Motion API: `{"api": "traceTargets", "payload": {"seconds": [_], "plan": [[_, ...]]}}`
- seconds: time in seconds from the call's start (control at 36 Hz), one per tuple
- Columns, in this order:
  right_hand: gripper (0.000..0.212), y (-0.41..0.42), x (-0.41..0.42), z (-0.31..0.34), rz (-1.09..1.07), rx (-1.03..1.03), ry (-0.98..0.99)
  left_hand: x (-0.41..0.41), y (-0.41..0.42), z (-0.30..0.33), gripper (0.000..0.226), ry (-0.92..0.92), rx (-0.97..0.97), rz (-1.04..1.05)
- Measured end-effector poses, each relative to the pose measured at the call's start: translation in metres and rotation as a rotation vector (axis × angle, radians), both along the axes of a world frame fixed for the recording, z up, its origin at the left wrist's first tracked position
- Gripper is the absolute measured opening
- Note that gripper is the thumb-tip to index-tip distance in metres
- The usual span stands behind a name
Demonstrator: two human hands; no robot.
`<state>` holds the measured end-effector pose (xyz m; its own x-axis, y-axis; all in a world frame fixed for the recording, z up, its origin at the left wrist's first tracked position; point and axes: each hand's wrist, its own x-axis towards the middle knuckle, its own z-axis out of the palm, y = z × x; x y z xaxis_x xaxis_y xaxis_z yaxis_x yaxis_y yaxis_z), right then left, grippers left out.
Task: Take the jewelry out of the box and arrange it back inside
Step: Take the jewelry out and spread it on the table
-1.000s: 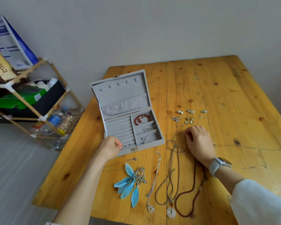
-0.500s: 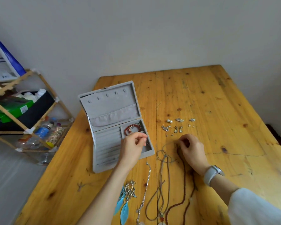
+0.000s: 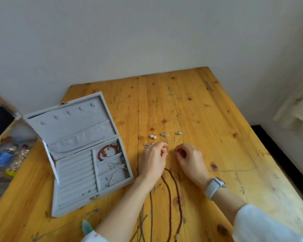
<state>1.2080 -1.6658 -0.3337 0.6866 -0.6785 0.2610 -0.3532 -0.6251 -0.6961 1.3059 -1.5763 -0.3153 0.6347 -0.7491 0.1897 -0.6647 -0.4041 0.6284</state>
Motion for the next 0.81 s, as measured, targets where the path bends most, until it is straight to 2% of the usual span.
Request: {"api": "traceTargets", "payload": {"seconds": [0.17, 0.42, 0.61, 0.69, 0.81], "plan": [[0.009, 0.001, 0.009, -0.005, -0.015, -0.005, 0.014, 0.004, -0.005, -0.001, 0.029, -0.116, -0.002, 0.035], [0.017, 0.005, 0.016, -0.004, -0.023, -0.089, 0.113, 0.015, 0.025, 0.006, 0.026, -0.122, -0.116, 0.143], [0.019, 0.02, 0.009, 0.004, -0.049, -0.053, 0.015, 0.02, 0.078, 0.012, 0.022, -0.15, -0.183, 0.248], [0.019, 0.041, 0.013, 0.014, 0.0, -0.044, -0.043, 0.024, 0.109, 0.007, 0.022, -0.172, -0.177, 0.313], [0.019, 0.082, 0.029, 0.029, 0.211, -0.053, -0.043, 0.032, 0.156, -0.004, 0.021, -0.234, -0.182, 0.456]]}}
